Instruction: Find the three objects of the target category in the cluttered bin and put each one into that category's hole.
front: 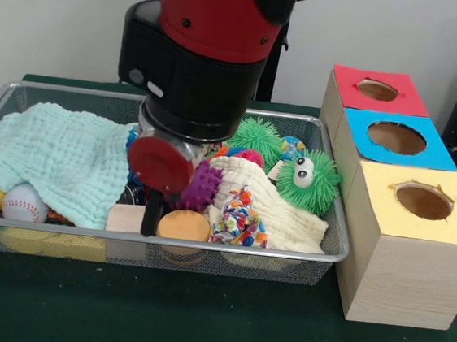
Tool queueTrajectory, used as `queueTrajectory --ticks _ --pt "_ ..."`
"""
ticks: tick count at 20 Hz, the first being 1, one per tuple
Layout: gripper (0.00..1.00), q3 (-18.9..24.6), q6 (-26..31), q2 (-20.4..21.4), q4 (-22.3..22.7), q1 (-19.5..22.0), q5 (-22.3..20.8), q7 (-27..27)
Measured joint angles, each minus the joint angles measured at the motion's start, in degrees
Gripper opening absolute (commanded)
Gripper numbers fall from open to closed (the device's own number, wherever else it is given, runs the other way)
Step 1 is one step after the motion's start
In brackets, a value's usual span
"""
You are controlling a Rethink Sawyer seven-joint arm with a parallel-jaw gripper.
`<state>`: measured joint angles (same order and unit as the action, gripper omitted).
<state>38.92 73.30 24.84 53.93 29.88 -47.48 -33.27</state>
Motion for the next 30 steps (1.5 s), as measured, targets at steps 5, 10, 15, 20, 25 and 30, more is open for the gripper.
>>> queueTrajectory --ticks 5,10,15,20,25,30 --pt "1.0 0.0 1.4 -2.4 -6.7 -2.4 -4.8 6.6" --pt "1.0 0.1 1.4 -3.9 -10.6 -2.7 -4.8 13.3" --pt "1.0 0.4 1.4 -2.6 -8.4 0.4 1.2 14.2" --pt "1.0 0.7 1.1 2.3 -0.7 6.8 8.8 14.2" --pt "1.0 0.8 -0.9 8.9 7.7 13.9 13.3 14.2" --pt "1.0 0.9 -3.4 12.2 11.9 18.6 14.6 14.2"
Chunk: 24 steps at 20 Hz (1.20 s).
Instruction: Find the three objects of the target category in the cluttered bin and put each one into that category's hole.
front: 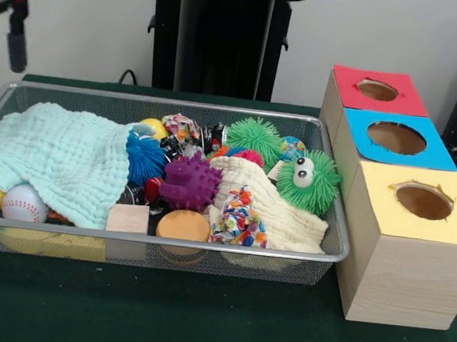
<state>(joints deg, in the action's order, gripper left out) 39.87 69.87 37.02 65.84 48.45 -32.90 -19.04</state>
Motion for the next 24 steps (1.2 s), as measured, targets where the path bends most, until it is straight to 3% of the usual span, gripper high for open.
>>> queueTrajectory --ticks 9,24 --pt "1.0 0.1 -8.0 -1.1 6.7 6.7 0.0 0.0" --pt "1.0 0.1 -17.3 -4.7 18.4 6.2 -0.4 0.0"
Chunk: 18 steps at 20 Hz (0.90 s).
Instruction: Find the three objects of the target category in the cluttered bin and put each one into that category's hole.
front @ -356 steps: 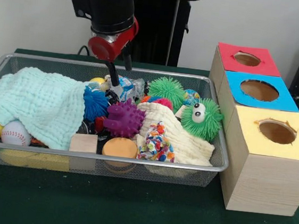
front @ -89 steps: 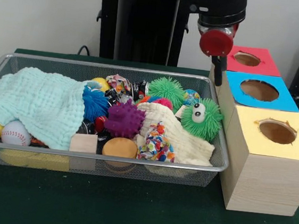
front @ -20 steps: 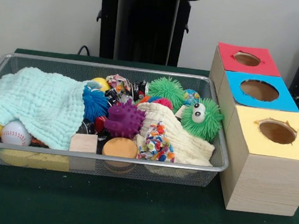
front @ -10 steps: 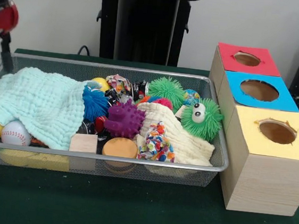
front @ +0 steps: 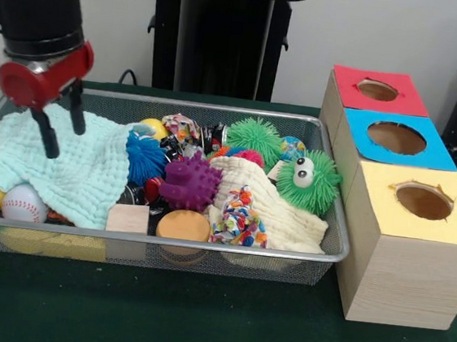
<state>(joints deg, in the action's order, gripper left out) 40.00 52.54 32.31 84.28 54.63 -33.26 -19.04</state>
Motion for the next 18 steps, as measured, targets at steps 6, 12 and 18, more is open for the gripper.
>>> queueTrajectory --ticks 6,12,18 --pt "1.0 0.0 -0.8 -0.4 5.5 1.2 -0.2 0.0" --pt "1.0 -0.4 -1.0 -1.4 8.6 4.4 -1.7 0.0" --pt "1.0 -1.1 -2.6 -2.7 10.8 8.4 -4.7 0.0"
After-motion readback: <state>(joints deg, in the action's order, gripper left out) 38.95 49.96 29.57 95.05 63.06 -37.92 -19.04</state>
